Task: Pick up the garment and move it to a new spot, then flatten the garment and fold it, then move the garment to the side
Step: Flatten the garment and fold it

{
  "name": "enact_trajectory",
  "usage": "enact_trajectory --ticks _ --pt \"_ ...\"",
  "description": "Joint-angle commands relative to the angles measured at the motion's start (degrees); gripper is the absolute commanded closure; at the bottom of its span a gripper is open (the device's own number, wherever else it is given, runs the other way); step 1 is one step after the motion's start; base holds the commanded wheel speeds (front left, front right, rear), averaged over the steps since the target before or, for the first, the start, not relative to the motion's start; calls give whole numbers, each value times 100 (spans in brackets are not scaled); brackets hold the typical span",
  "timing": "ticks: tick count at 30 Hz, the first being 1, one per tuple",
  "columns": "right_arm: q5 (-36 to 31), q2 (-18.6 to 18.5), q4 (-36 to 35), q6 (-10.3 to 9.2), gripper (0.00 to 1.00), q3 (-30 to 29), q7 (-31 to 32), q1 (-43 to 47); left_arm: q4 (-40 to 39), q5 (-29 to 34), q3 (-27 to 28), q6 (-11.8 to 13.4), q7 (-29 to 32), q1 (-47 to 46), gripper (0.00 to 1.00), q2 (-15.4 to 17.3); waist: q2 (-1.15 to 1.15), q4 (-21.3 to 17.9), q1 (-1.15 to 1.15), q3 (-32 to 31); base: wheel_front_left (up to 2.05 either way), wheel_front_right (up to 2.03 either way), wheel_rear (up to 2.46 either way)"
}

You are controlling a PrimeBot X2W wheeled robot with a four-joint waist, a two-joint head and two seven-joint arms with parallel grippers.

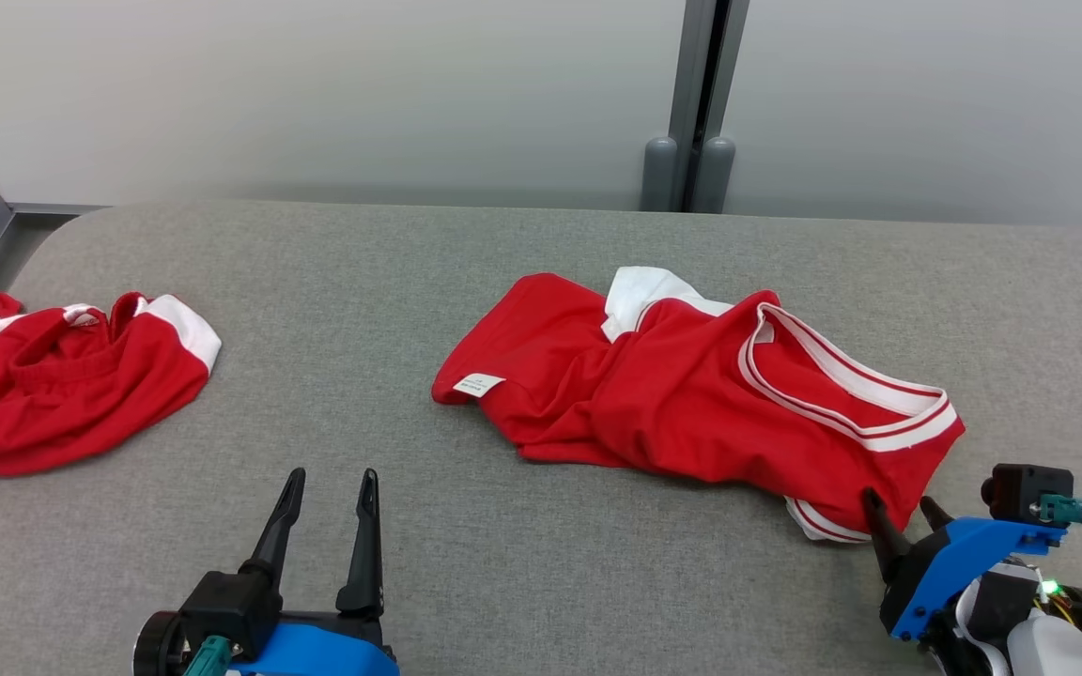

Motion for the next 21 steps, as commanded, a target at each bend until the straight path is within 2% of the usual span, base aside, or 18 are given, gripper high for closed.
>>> enact_trajectory --ticks 1,4,6,7,10,13,21 --pt "26 -19 125 3 0 -9 -24 -91 10 24 9 -4 -26 -61 0 22 0 31 0 13 0 0 0" --pt "51 -21 661 3 0 -12 -76 -360 18 19 -5 -3 -26 -73 0 27 0 113 0 19 0 0 0" --pt "54 -20 919 3 72 30 -162 -499 12 6 -2 5 -26 -68 0 34 0 154 0 21 0 0 0" --pt "47 -20 988 3 100 70 -256 -562 12 0 1 7 -26 -60 0 41 0 170 0 21 0 0 0" --pt "-158 -21 996 3 100 130 -536 -661 21 -14 5 17 -26 -22 0 55 0 208 0 -11 0 0 0" --pt "-143 -16 634 3 100 413 -705 -694 23 -33 27 41 -26 39 0 64 0 199 0 -69 0 0 0" --pt "559 -19 -1638 3 100 1990 -200 -858 -75 -86 101 124 -22 131 0 79 0 -8 0 -188 0 0 0"
